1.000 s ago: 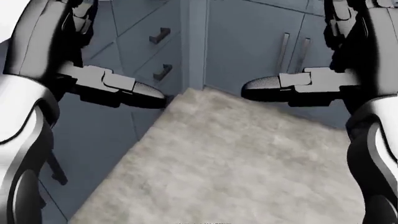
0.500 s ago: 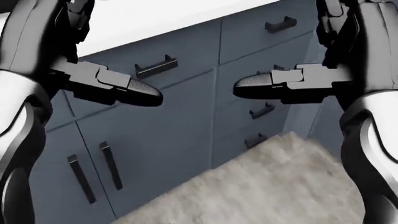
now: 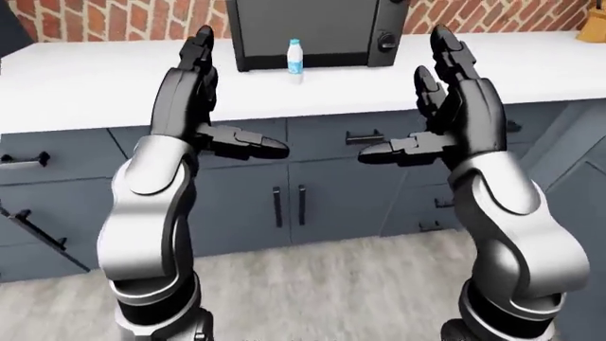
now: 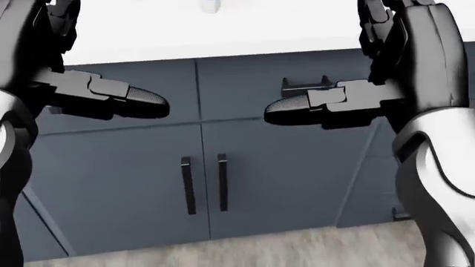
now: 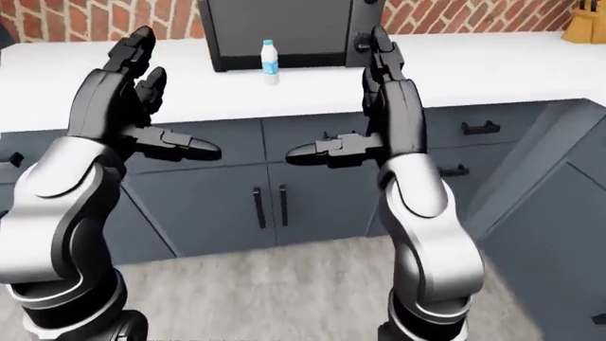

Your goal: Move the drinks to the dining counter.

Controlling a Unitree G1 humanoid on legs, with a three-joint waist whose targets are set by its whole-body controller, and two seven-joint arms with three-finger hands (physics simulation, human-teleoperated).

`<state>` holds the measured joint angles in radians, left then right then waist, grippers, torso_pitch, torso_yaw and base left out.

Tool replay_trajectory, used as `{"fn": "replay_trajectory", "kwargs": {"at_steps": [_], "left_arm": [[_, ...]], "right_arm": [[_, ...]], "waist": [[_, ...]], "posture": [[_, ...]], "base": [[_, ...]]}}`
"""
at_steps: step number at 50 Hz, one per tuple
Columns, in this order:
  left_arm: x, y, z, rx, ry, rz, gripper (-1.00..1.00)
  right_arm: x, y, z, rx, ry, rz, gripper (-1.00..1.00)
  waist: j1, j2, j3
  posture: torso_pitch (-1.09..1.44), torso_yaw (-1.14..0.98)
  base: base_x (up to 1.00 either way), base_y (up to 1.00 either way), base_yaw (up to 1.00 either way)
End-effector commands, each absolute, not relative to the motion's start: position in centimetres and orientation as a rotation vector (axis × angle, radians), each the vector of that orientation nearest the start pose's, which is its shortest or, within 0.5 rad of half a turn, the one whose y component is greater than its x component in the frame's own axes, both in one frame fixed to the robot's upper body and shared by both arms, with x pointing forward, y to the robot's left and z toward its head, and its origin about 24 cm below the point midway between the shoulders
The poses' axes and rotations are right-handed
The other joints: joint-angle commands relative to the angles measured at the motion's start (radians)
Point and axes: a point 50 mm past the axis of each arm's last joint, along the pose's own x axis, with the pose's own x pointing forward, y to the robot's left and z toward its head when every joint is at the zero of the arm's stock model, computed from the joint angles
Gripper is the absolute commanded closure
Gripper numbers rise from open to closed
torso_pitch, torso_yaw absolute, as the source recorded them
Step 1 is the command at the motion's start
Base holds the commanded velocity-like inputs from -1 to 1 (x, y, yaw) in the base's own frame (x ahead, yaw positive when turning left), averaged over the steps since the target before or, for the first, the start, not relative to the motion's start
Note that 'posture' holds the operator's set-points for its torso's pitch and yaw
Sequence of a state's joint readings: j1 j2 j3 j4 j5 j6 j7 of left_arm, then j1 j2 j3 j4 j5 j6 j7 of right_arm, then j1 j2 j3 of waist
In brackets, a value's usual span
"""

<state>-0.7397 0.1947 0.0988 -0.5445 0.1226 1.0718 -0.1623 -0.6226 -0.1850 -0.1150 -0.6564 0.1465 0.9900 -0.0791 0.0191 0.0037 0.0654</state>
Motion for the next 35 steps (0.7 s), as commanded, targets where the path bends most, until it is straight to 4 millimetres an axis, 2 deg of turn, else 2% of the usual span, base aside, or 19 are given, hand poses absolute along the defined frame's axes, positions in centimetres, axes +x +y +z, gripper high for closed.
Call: {"fn": "replay_trajectory", "kwargs": {"at_steps": [1,3,5,6,7,9,11,13,16,19,21,22,23,24,25,27,29,35], "left_arm": [[28.57,14.19,28.08,0.224,-0.290,-0.091,-1.00],[28.44,14.26,28.28,0.224,-0.292,-0.089,-1.00],[28.40,14.46,28.40,0.225,-0.293,-0.086,-1.00],[28.35,14.54,28.49,0.225,-0.294,-0.084,-1.00],[28.33,14.59,28.52,0.225,-0.295,-0.083,-1.00],[28.36,14.71,28.49,0.223,-0.295,-0.081,-1.00],[28.30,14.77,28.55,0.223,-0.295,-0.080,-1.00],[28.25,14.88,28.61,0.221,-0.297,-0.078,-1.00],[28.17,15.03,28.49,0.218,-0.296,-0.074,-1.00],[28.06,15.01,28.53,0.218,-0.297,-0.075,-1.00],[28.06,15.04,28.57,0.216,-0.297,-0.074,-1.00],[28.11,15.06,28.49,0.216,-0.297,-0.074,-1.00],[28.14,15.07,28.43,0.216,-0.297,-0.074,-1.00],[28.19,15.04,28.35,0.217,-0.295,-0.074,-1.00],[28.20,14.99,28.30,0.218,-0.295,-0.076,-1.00],[28.26,14.96,28.34,0.218,-0.295,-0.077,-1.00],[28.23,14.89,28.33,0.219,-0.295,-0.078,-1.00],[28.23,14.75,28.45,0.221,-0.296,-0.080,-1.00]], "right_arm": [[26.76,-15.49,26.98,-0.080,-0.372,-0.021,-1.00],[26.76,-15.55,27.06,-0.091,-0.370,-0.032,-1.00],[26.81,-15.62,27.04,-0.097,-0.370,-0.040,-1.00],[26.81,-15.67,27.05,-0.101,-0.374,-0.046,-1.00],[26.79,-15.66,27.06,-0.102,-0.376,-0.046,-1.00],[26.79,-15.65,27.05,-0.103,-0.380,-0.046,-1.00],[26.76,-15.63,27.00,-0.104,-0.384,-0.046,-1.00],[26.75,-15.62,27.00,-0.103,-0.385,-0.048,-1.00],[26.74,-15.56,26.96,-0.099,-0.386,-0.048,-1.00],[26.67,-15.38,26.89,-0.101,-0.388,-0.038,-1.00],[26.66,-15.37,26.95,-0.098,-0.389,-0.037,-1.00],[26.68,-15.34,26.93,-0.100,-0.390,-0.035,-1.00],[26.63,-15.21,26.89,-0.101,-0.391,-0.025,-1.00],[26.67,-15.20,26.89,-0.102,-0.392,-0.024,-1.00],[26.70,-15.22,26.89,-0.100,-0.392,-0.025,-1.00],[26.69,-15.28,26.92,-0.102,-0.391,-0.028,-1.00],[26.66,-15.39,26.98,-0.101,-0.390,-0.030,-1.00],[26.62,-15.51,27.03,-0.099,-0.392,-0.033,-1.00]], "waist": [[-0.009,0.010,-0.015],[-0.005,-0.014,-0.014],[0.004,-0.062,-0.027],[0.000,-0.035,-0.040],[-0.010,-0.029,-0.045],[-0.012,-0.048,-0.050],[-0.018,-0.049,-0.060],[-0.023,-0.049,-0.051],[-0.029,-0.030,-0.043],[-0.035,0.006,-0.043],[-0.041,0.049,-0.049],[-0.042,0.089,-0.059],[-0.046,0.097,-0.070],[-0.039,0.083,-0.050],[-0.042,0.088,-0.044],[-0.034,0.065,-0.054],[-0.028,0.049,-0.052],[-0.018,0.016,-0.044]], "posture": [[0.00,0.00],[0.00,0.00],[0.00,0.00],[0.00,0.00],[0.00,0.00],[0.00,0.00],[0.00,0.00],[0.00,0.00],[0.00,0.00],[0.00,0.00],[0.00,0.00],[0.00,0.00],[0.00,0.00],[0.00,0.00],[0.00,0.00],[0.00,0.00],[0.00,0.00],[0.00,0.00]], "base": [[0.00,0.00,0.00],[0.00,0.00,0.00],[0.00,0.00,0.00],[0.00,0.09,0.00],[0.02,0.13,0.00],[0.06,0.25,0.00],[0.07,0.33,0.00],[0.09,0.39,0.00],[0.09,0.40,0.00],[0.09,0.40,0.00],[0.09,0.39,0.00],[0.08,0.35,0.00],[0.08,0.22,0.00],[0.09,0.19,0.00],[0.08,0.20,0.00],[0.09,0.17,0.00],[0.09,0.16,0.00],[0.13,0.14,0.00]]}}
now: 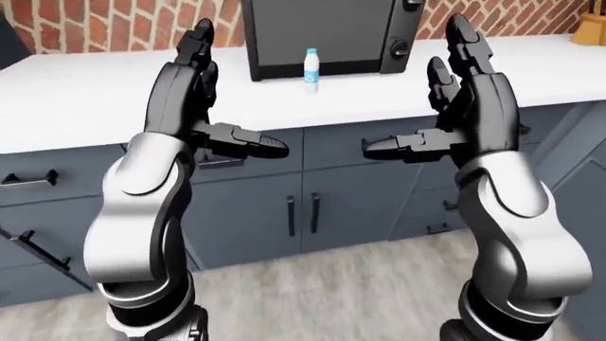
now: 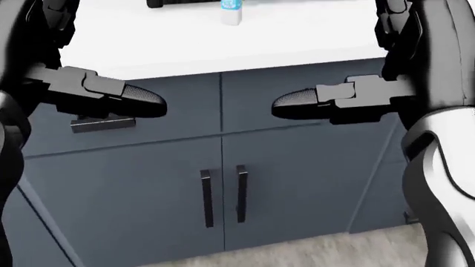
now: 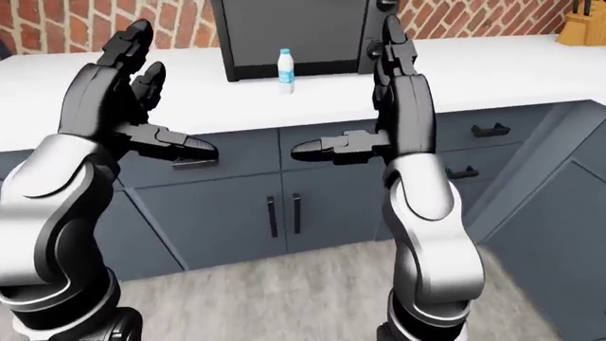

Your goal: Move the drinks to the dining counter.

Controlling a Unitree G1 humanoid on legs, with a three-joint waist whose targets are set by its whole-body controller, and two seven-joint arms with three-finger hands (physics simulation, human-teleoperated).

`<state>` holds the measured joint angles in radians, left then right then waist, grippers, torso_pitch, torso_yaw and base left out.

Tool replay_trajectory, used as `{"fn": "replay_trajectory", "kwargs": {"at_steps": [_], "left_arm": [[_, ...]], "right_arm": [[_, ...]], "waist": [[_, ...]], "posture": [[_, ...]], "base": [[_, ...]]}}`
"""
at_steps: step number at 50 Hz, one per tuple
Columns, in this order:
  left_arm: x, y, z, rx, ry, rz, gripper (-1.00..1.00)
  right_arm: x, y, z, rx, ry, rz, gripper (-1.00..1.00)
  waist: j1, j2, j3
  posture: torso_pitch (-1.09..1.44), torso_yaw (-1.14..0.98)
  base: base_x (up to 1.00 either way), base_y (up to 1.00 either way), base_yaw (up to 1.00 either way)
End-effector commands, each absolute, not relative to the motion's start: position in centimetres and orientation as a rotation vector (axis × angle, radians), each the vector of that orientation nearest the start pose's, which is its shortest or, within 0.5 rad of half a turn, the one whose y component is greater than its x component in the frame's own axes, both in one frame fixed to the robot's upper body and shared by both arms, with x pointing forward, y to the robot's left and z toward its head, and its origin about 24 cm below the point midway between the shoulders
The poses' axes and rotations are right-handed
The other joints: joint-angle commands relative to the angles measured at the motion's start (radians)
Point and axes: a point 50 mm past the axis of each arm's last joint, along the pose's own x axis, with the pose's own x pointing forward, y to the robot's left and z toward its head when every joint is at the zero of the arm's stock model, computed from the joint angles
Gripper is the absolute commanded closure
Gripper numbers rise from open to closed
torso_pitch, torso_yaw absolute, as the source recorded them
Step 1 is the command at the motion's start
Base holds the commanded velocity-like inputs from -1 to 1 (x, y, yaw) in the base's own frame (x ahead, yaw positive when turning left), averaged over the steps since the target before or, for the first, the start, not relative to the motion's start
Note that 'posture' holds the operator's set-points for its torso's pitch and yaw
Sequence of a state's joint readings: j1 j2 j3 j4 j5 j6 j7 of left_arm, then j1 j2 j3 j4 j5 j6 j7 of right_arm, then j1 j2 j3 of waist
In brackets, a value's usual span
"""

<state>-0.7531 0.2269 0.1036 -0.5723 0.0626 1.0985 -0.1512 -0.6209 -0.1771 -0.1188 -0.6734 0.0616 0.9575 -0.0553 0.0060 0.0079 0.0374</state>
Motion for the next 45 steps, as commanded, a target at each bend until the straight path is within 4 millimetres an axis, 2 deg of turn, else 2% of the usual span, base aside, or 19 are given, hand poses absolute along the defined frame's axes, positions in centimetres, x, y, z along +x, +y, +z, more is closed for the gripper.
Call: {"fn": "replay_trajectory", "kwargs": {"at_steps": [1,4,7,10,11,12,13,15,17,19,22,26,27,28,29,31,33,36,45], "left_arm": [[28.24,14.74,28.42,0.221,-0.296,-0.080,-1.00],[28.25,14.81,28.43,0.220,-0.296,-0.078,-1.00],[28.23,14.80,28.39,0.220,-0.296,-0.078,-1.00],[28.26,14.77,28.35,0.220,-0.296,-0.079,-1.00],[28.24,14.81,28.36,0.220,-0.296,-0.078,-1.00],[28.20,14.84,28.33,0.219,-0.296,-0.078,-1.00],[28.24,14.88,28.26,0.220,-0.295,-0.077,-1.00],[28.13,14.98,28.37,0.220,-0.296,-0.076,-1.00],[27.92,15.04,28.58,0.219,-0.299,-0.074,-1.00],[27.89,15.17,28.54,0.218,-0.299,-0.071,-1.00],[27.80,15.32,28.49,0.216,-0.300,-0.069,-1.00],[27.74,15.49,28.59,0.216,-0.300,-0.065,-1.00],[27.75,15.47,28.60,0.216,-0.300,-0.065,-1.00],[27.79,15.44,28.62,0.217,-0.300,-0.065,-1.00],[27.82,15.41,28.61,0.217,-0.300,-0.066,-1.00],[27.81,15.36,28.59,0.217,-0.300,-0.067,-1.00],[27.82,15.36,28.59,0.218,-0.299,-0.067,-1.00],[28.01,15.23,28.45,0.228,-0.292,-0.071,-1.00],[27.94,15.22,28.43,0.226,-0.293,-0.070,-1.00]], "right_arm": [[26.61,-15.54,27.06,-0.098,-0.393,-0.034,-1.00],[26.60,-15.65,27.06,-0.095,-0.394,-0.037,-1.00],[26.60,-15.72,27.12,-0.093,-0.396,-0.039,-1.00],[26.60,-15.73,27.09,-0.093,-0.395,-0.039,-1.00],[26.60,-15.75,27.08,-0.094,-0.396,-0.040,-1.00],[26.56,-15.72,27.13,-0.095,-0.397,-0.040,-1.00],[26.55,-15.71,27.17,-0.095,-0.397,-0.040,-1.00],[26.56,-15.72,27.14,-0.099,-0.398,-0.042,-1.00],[26.52,-15.69,27.16,-0.101,-0.400,-0.041,-1.00],[26.56,-15.64,27.12,-0.102,-0.400,-0.040,-1.00],[26.54,-15.55,27.19,-0.102,-0.403,-0.039,-1.00],[26.51,-15.58,27.39,-0.098,-0.408,-0.042,-1.00],[26.55,-15.62,27.35,-0.097,-0.407,-0.044,-1.00],[26.49,-15.64,27.40,-0.095,-0.408,-0.044,-1.00],[26.50,-15.66,27.38,-0.095,-0.408,-0.044,-1.00],[26.49,-15.79,27.43,-0.094,-0.409,-0.046,-1.00],[26.44,-15.88,27.52,-0.092,-0.411,-0.047,-1.00],[26.57,-16.03,27.66,-0.100,-0.410,-0.047,-1.00],[26.43,-16.33,27.66,-0.097,-0.410,-0.055,-1.00]], "waist": [[-0.004,0.008,-0.020],[0.001,-0.006,-0.003],[0.006,-0.025,-0.004],[0.011,-0.068,-0.009],[0.000,-0.035,-0.008],[0.005,-0.059,-0.007],[0.002,-0.066,-0.004],[0.000,-0.064,-0.013],[0.001,-0.068,-0.003],[0.011,-0.074,-0.017],[0.017,-0.043,-0.019],[0.016,0.029,-0.025],[0.015,0.058,-0.034],[0.006,0.063,-0.061],[0.021,0.045,-0.044],[0.022,0.065,-0.022],[0.017,0.047,-0.031],[0.009,0.023,-0.027],[0.001,0.024,-0.019]], "posture": [[0.00,0.00],[0.00,0.00],[0.00,0.00],[0.00,0.00],[0.00,0.00],[0.00,0.00],[0.00,0.00],[0.00,0.00],[0.00,0.00],[0.00,0.00],[0.00,0.00],[0.00,0.00],[0.00,0.00],[0.00,0.00],[0.00,0.00],[0.00,0.00],[0.00,0.00],[0.00,0.00],[0.00,0.00]], "base": [[0.22,0.12,0.00],[0.32,0.11,0.00],[0.33,0.12,0.00],[0.33,0.12,0.00],[0.31,0.13,0.00],[0.34,0.12,0.00],[0.33,0.13,0.00],[0.32,0.23,0.00],[0.26,0.39,0.00],[0.04,0.50,0.00],[0.00,0.52,0.00],[0.00,0.51,0.00],[0.00,0.51,0.00],[0.00,0.52,0.00],[0.00,0.52,0.00],[0.00,0.50,0.00],[0.00,0.45,0.00],[0.00,0.34,0.00],[0.00,0.03,0.00]]}}
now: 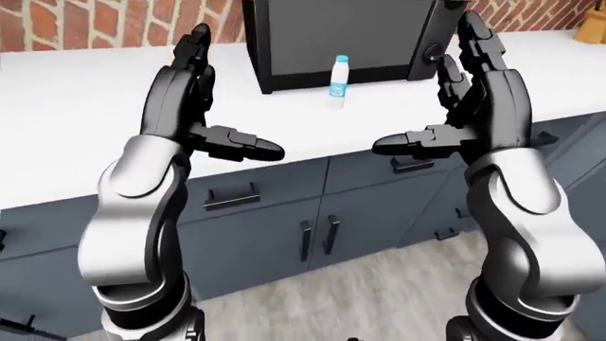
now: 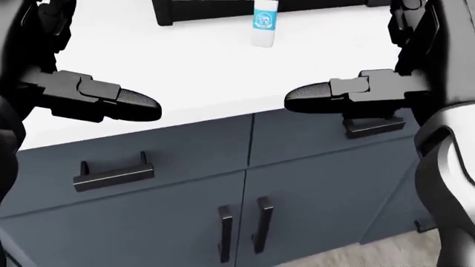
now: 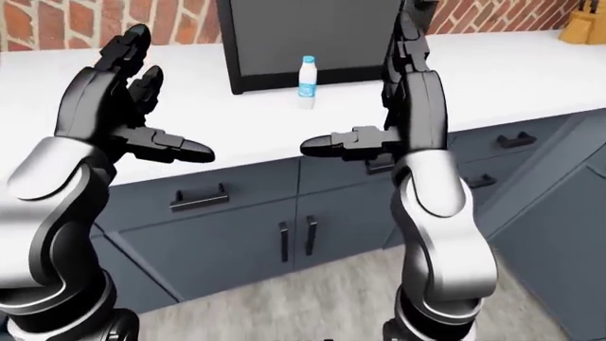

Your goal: Move the drinks to the dining counter.

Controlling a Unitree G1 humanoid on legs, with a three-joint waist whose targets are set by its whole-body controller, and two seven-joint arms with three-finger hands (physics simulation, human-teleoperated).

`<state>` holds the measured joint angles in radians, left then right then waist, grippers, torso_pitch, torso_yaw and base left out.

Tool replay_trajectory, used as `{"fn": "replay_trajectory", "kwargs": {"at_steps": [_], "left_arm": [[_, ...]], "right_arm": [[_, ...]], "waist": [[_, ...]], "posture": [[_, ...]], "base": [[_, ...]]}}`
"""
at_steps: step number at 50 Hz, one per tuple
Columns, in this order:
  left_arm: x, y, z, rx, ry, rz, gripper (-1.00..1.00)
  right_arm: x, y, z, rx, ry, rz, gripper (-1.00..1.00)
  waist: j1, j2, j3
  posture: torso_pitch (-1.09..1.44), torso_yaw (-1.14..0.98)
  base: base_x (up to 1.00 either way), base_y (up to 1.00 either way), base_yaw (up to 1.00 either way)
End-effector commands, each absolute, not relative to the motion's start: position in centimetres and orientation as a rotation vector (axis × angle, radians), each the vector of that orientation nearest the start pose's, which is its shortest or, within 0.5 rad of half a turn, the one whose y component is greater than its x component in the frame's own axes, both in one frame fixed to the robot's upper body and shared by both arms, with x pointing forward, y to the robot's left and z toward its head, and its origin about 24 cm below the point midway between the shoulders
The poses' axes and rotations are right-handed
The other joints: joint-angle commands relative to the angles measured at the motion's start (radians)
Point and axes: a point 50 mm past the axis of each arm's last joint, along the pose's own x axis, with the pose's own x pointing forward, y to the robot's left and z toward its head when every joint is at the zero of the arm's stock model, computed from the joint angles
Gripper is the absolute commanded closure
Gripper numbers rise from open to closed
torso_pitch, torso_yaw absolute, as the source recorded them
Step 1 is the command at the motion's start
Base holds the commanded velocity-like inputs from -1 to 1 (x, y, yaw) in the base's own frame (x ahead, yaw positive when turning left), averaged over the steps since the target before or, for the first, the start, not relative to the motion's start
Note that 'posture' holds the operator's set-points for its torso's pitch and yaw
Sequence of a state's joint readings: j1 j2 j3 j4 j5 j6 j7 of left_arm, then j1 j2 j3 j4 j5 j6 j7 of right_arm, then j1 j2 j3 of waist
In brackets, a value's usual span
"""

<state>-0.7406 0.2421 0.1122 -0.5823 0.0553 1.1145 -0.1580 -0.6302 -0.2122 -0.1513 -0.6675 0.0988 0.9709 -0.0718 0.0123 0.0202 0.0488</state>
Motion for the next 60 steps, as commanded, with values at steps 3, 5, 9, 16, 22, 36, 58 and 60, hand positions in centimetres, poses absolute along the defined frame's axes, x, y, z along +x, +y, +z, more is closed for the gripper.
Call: {"fn": "replay_trajectory", "kwargs": {"at_steps": [3,5,9,16,22,36,58,60], "left_arm": [[27.88,15.23,28.47,0.225,-0.295,-0.070,-1.00],[27.89,15.27,28.37,0.224,-0.295,-0.070,-1.00],[27.92,15.23,28.33,0.224,-0.294,-0.069,-1.00],[27.99,15.18,28.22,0.225,-0.293,-0.069,-1.00],[27.79,15.30,27.72,0.224,-0.289,-0.067,-1.00],[27.54,15.81,27.56,0.224,-0.286,-0.056,-1.00],[27.25,15.97,27.92,0.223,-0.292,-0.051,-1.00],[27.28,15.98,27.90,0.223,-0.291,-0.051,-1.00]], "right_arm": [[26.42,-16.38,27.63,-0.091,-0.410,-0.057,-1.00],[26.43,-16.59,27.59,-0.083,-0.413,-0.063,-1.00],[26.53,-16.78,27.53,-0.078,-0.410,-0.073,-1.00],[26.65,-16.94,27.33,-0.075,-0.409,-0.079,-1.00],[26.69,-16.91,27.12,-0.082,-0.406,-0.080,-1.00],[26.66,-16.78,27.28,-0.091,-0.414,-0.078,-1.00],[26.53,-16.71,27.53,-0.065,-0.423,-0.079,-1.00],[26.56,-16.69,27.55,-0.067,-0.422,-0.081,-1.00]], "waist": [[-0.001,0.008,-0.025],[0.002,0.005,-0.021],[0.005,0.009,-0.038],[-0.008,0.006,-0.010],[-0.012,0.012,-0.026],[-0.002,-0.065,-0.007],[-0.018,-0.041,-0.023],[-0.010,-0.038,-0.025]], "posture": [[0.00,0.00],[0.00,0.00],[0.00,0.00],[0.00,0.00],[0.00,0.00],[0.00,0.00],[0.00,0.00],[0.00,0.00]], "base": [[0.00,0.00,0.00],[0.00,0.00,0.00],[0.02,0.00,0.00],[0.36,0.00,0.00],[0.36,0.00,0.00],[0.02,0.00,0.00],[0.00,0.08,0.00],[0.00,0.00,0.00]]}}
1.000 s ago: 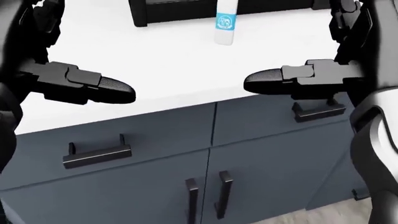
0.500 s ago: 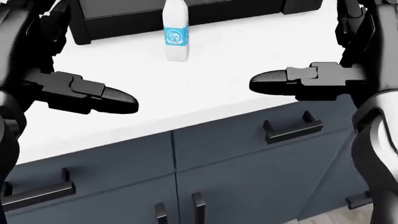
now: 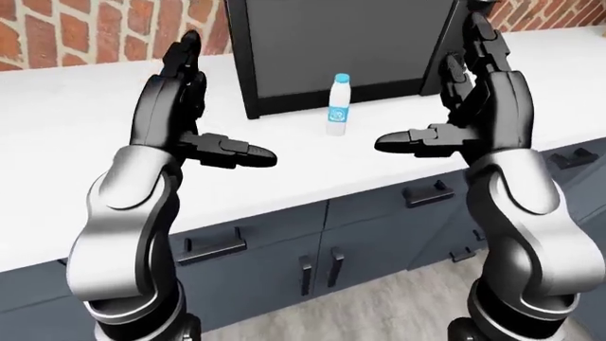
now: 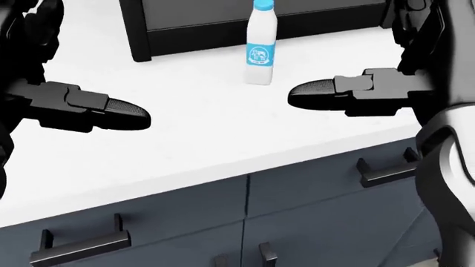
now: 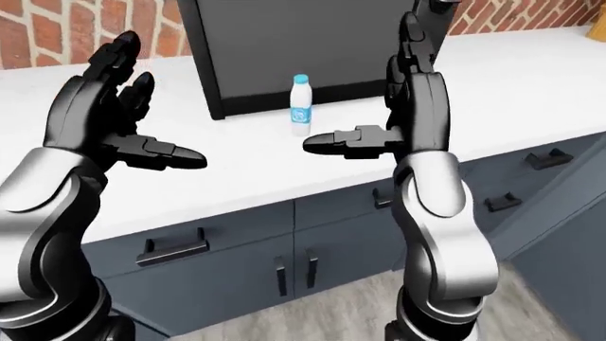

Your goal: Move the drinks to the dining counter.

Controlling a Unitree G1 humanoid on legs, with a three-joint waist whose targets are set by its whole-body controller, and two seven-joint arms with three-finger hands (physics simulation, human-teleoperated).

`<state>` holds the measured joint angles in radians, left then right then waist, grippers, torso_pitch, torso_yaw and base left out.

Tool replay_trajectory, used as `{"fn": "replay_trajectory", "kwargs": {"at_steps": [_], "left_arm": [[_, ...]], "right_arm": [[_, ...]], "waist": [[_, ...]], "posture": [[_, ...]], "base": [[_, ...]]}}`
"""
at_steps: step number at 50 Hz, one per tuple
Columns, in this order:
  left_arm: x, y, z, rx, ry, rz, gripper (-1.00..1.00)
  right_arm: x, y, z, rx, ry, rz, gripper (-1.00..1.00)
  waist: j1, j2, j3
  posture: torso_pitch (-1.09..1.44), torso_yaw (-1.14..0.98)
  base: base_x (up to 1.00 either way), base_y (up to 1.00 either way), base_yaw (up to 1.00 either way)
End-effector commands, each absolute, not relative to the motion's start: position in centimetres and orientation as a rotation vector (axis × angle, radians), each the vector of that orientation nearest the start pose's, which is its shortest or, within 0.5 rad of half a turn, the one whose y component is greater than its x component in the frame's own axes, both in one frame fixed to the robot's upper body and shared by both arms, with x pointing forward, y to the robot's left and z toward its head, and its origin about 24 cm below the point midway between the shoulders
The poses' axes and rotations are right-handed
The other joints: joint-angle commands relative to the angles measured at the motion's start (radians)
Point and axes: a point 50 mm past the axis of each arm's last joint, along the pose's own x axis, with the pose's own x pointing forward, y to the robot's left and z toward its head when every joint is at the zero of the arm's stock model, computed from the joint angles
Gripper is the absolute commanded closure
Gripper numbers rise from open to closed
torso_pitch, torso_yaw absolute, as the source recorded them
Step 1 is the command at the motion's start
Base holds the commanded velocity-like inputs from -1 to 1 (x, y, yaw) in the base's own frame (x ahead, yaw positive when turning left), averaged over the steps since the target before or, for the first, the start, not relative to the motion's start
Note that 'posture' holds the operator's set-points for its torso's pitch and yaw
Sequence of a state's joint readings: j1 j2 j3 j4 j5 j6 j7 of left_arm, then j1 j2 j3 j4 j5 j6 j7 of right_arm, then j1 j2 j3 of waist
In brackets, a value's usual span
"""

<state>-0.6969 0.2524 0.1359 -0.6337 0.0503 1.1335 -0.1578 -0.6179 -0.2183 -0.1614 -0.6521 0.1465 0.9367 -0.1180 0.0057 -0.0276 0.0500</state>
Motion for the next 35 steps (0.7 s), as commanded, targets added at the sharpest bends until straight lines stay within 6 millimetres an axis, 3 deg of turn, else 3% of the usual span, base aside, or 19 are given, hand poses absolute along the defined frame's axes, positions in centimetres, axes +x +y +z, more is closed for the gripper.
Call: {"fn": "replay_trajectory", "kwargs": {"at_steps": [1,21,22,25,29,33,34,35], "left_arm": [[27.3,16.0,27.8,0.223,-0.291,-0.051,-1.00],[27.4,16.2,27.3,0.216,-0.285,-0.049,-1.00],[27.5,16.2,27.3,0.216,-0.285,-0.048,-1.00],[27.5,16.3,27.4,0.215,-0.286,-0.047,-1.00],[27.5,16.2,27.5,0.217,-0.287,-0.048,-1.00],[27.4,16.3,27.4,0.216,-0.286,-0.046,-1.00],[27.4,16.3,27.4,0.216,-0.286,-0.046,-1.00],[27.4,16.3,27.4,0.215,-0.287,-0.045,-1.00]], "right_arm": [[26.6,-16.7,27.5,-0.066,-0.422,-0.081,-1.00],[28.3,-14.9,27.3,-0.090,-0.378,-0.141,-1.00],[28.2,-14.9,27.3,-0.096,-0.382,-0.137,-1.00],[28.1,-14.8,27.4,-0.099,-0.387,-0.131,-1.00],[28.1,-14.8,27.5,-0.095,-0.393,-0.128,-1.00],[27.9,-14.9,27.6,-0.091,-0.396,-0.128,-1.00],[27.9,-14.9,27.6,-0.088,-0.395,-0.126,-1.00],[28.0,-14.9,27.5,-0.080,-0.392,-0.125,-1.00]], "waist": [[-0.002,0.009,-0.028],[0.001,0.026,-0.035],[-0.001,0.031,-0.061],[-0.005,0.030,-0.009],[-0.008,0.019,-0.017],[-0.022,0.064,-0.007],[-0.025,0.094,-0.016],[-0.021,0.141,-0.031]], "posture": [[0.00,0.00],[0.00,0.00],[0.00,0.00],[0.00,0.00],[0.00,0.00],[0.00,0.00],[0.00,0.00],[0.00,0.00]], "base": [[0.00,0.00,0.00],[0.00,0.00,0.00],[0.12,0.05,0.00],[0.29,0.13,0.00],[0.34,0.17,0.00],[0.33,0.18,0.00],[0.34,0.17,0.00],[0.34,0.18,0.00]]}}
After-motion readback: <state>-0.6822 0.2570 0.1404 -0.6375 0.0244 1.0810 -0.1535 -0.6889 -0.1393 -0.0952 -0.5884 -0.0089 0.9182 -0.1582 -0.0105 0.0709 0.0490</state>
